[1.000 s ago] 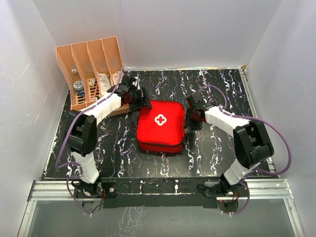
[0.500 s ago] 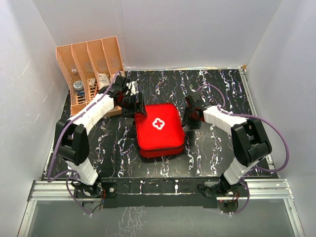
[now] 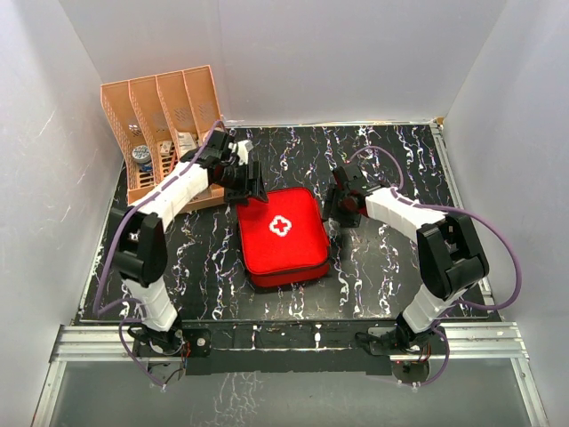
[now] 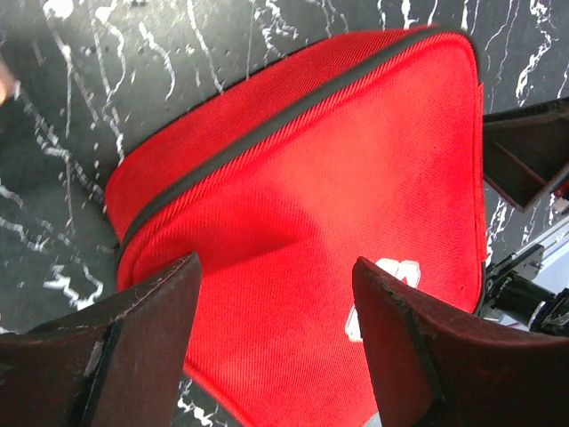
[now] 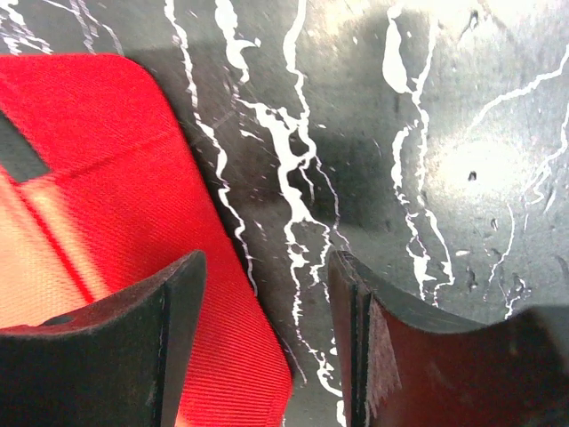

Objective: Organize the medicine kit
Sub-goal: Zip the medicine box at the center of the board.

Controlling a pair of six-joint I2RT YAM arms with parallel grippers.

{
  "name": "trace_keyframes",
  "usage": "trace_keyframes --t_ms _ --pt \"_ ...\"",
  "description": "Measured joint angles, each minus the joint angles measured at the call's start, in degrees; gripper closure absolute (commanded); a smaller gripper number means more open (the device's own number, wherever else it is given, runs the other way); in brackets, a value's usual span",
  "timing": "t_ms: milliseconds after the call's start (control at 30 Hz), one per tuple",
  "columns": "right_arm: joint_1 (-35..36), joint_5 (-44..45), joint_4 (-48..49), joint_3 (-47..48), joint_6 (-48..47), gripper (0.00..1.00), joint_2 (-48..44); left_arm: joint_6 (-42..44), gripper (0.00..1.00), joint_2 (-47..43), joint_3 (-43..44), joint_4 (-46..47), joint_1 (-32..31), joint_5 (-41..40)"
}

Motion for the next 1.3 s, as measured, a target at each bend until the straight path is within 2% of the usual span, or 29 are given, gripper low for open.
trace_keyframes --t_ms 167,367,467,600,733,1067,1167,1300 --pt "0.0 0.2 -1.0 3.7 -1.3 0.43 -0.1 1.4 0.32 4.9 6.6 -1.2 0.0 0.1" --pt "0.0 0.7 -1.6 4.1 -1.5 0.40 -1.1 3.7 0.33 -0.5 7.1 -7.9 3.6 -2.8" --pt "0.0 1.0 -1.6 3.9 -1.4 0.39 -1.7 3.3 0.34 -7.5 3.5 -10.1 5.1 -3.2" --pt "0.1 1.5 -2.1 3.5 -1.4 0.38 -2.3 1.4 0.35 -16.3 -3.0 -10.4 3.1 -3.3" --pt "0.2 1.9 -3.1 3.5 -1.7 0.36 -2.3 -2.6 0.35 -15.8 -6.5 -8.8 0.9 -3.1" --pt "-0.1 2.9 -5.4 3.5 -4.3 0.32 -2.3 -19.3 0.34 -15.8 -19.8 -3.2 -1.2 -7.6" --pt "-0.5 3.0 -5.6 3.5 -5.0 0.32 -2.2 -23.3 0.39 -15.9 -21.8 -1.4 -1.7 -7.7" --pt "-0.6 3.4 -5.7 3.6 -6.1 0.32 -2.3 -27.5 0.56 -15.5 -22.2 2.6 -3.0 -7.7"
